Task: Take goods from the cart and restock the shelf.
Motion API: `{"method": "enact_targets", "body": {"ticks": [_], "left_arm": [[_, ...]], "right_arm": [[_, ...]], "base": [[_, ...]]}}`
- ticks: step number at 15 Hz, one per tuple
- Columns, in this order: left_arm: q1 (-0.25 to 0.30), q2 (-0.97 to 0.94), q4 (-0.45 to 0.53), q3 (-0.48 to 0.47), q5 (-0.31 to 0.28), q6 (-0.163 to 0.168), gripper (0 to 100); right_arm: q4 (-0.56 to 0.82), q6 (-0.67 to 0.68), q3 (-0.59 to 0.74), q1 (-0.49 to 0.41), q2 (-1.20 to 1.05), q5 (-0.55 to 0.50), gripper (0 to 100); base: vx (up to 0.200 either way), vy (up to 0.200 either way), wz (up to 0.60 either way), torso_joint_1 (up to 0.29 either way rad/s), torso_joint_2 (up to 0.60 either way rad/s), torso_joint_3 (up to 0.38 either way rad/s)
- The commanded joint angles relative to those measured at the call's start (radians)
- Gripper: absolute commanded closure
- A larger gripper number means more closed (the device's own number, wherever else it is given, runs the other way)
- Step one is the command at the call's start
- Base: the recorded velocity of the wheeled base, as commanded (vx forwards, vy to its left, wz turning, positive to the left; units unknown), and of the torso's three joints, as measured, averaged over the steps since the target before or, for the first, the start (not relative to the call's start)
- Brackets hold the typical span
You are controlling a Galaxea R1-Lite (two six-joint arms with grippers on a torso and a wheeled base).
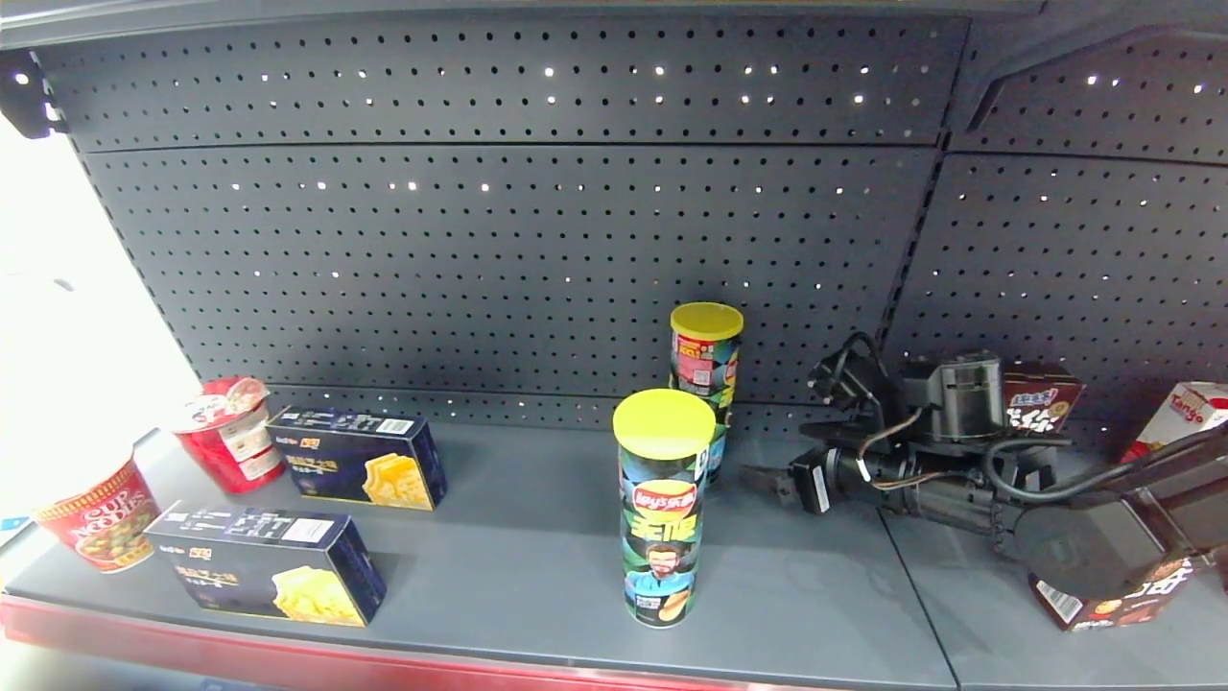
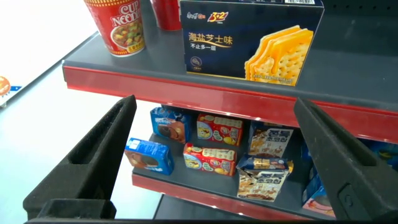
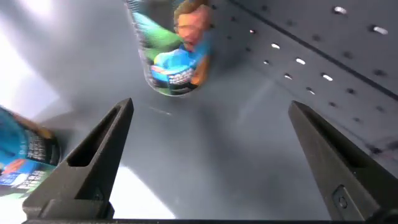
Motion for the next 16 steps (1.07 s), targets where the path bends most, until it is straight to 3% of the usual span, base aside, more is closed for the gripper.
{"method": "enact_targets", "body": {"ticks": [1,5,9,16], "left_arm": [[0.000,0.002,0.000,0.000,0.000,0.001,0],[0.000,0.002,0.000,0.000,0.000,0.001,0],[0.000,0.002,0.000,0.000,0.000,0.001,0],[0.000,0.002,0.000,0.000,0.000,-0.001,0]], "right_arm": [[-0.004,0.001,-0.002,-0.022,-0.003,-0.009,0],[-0.062,0.036,-0.043,-0.027,0.069,-0.103,0],[-0.071,0.068,-0.125,-0.015,0.115,-0.109,0],[-0.096,0.071,-0.128,0.018,0.145,-0.109,0]], "base": [[0.000,0.000,0.00,0.000,0.00,0.000],[0.000,0.000,0.00,0.000,0.00,0.000],[0.000,0.000,0.00,0.000,0.00,0.000],[0.000,0.000,0.00,0.000,0.00,0.000]]}}
